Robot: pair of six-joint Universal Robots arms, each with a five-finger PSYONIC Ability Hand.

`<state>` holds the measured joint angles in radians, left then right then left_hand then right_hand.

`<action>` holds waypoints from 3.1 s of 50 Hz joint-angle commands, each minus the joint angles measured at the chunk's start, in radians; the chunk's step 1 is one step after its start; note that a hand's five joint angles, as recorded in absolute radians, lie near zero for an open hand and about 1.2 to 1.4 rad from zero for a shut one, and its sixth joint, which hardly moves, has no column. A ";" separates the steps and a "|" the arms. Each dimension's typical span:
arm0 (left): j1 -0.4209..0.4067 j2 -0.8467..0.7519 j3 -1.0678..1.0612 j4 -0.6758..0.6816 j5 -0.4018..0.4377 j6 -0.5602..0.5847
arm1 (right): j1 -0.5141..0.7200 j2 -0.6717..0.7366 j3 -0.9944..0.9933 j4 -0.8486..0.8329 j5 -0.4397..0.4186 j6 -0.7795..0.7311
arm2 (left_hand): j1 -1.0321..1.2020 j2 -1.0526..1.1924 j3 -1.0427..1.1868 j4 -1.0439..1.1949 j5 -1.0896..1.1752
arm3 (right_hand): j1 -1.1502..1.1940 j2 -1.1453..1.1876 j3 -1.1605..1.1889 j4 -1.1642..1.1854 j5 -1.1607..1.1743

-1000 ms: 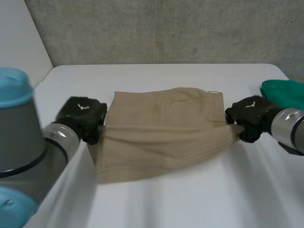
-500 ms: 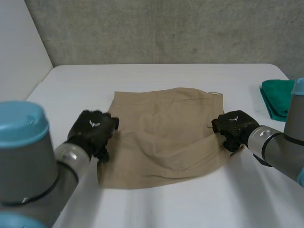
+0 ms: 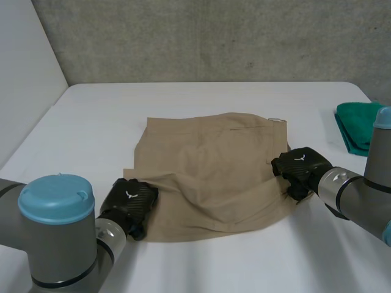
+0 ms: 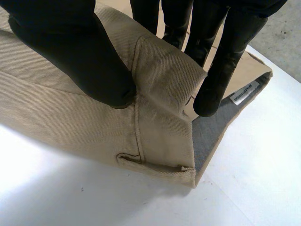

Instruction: Fold the laundry.

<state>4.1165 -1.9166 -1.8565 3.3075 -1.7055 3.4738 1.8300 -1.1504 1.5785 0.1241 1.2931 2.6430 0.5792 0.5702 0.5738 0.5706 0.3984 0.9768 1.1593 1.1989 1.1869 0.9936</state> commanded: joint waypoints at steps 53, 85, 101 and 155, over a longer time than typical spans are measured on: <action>0.113 0.498 0.011 -0.181 0.030 -0.041 | -0.002 -0.347 -0.032 0.261 0.008 -0.178 | 0.817 0.826 0.822 0.826 0.823 | 0.419 0.237 0.197 0.209 0.228; 0.116 -0.378 0.677 0.046 -0.014 0.001 | 0.021 0.346 -0.561 0.091 0.120 -0.179 | 0.817 0.826 0.822 0.826 0.823 | 0.419 0.237 0.197 0.209 0.228; 0.117 -0.576 0.847 0.237 -0.006 0.140 | 0.037 0.606 -0.827 -0.012 0.124 -0.216 | 0.817 0.826 0.822 0.826 0.823 | 0.419 0.237 0.197 0.209 0.228; 0.170 -0.309 0.447 0.052 0.113 0.002 | -0.077 0.106 -0.098 -0.079 -0.044 0.117 | 0.057 0.066 0.062 0.065 0.063 | -0.490 -0.672 -0.712 -0.700 -0.681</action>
<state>4.2831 -2.1274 -1.4714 3.3545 -1.5979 3.4726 1.7725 -1.0585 1.3963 0.1687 1.2685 2.7493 0.4290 0.4326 0.4339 0.4340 0.2641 0.3072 0.3493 0.3568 0.3581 0.1779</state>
